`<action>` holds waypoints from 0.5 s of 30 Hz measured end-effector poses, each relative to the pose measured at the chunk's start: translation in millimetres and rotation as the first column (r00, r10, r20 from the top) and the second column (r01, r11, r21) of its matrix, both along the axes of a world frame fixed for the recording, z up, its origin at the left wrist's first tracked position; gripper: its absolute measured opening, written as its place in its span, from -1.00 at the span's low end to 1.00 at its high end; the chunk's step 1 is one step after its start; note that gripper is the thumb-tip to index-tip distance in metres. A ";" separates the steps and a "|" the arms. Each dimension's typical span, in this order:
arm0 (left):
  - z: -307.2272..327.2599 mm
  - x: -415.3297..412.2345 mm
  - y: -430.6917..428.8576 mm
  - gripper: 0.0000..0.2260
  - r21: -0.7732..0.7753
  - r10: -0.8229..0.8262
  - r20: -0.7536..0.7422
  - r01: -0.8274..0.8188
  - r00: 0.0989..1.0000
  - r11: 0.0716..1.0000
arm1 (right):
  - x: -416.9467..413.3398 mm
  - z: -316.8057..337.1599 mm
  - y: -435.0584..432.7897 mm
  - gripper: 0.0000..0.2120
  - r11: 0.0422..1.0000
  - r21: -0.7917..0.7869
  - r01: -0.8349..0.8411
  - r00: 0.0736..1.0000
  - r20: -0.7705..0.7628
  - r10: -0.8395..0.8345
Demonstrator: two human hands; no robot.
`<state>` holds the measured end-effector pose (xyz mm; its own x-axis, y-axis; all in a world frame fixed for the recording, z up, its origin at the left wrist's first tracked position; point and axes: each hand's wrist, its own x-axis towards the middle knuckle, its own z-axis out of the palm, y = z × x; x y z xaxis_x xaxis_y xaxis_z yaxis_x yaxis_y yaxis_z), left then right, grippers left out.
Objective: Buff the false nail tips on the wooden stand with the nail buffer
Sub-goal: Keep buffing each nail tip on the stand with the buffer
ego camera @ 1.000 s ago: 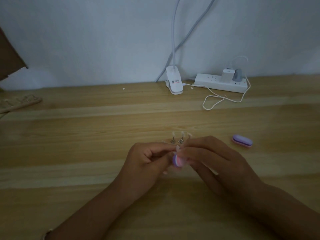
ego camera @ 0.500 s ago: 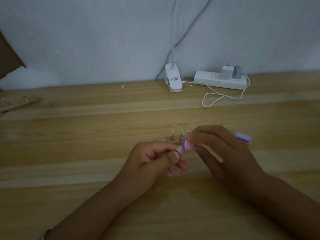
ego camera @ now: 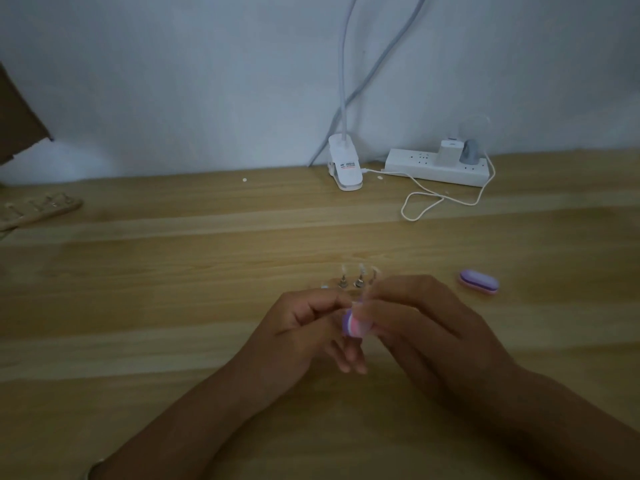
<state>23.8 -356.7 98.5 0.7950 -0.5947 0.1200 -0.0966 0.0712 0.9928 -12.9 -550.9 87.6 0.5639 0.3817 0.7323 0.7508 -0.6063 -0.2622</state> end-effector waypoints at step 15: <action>-1.1 4.6 3.7 -0.81 -0.030 -0.133 -0.159 0.130 0.978 0.991 | 11.9 4.2 -14.4 -0.83 0.990 -0.009 0.138 0.985 0.108 -0.137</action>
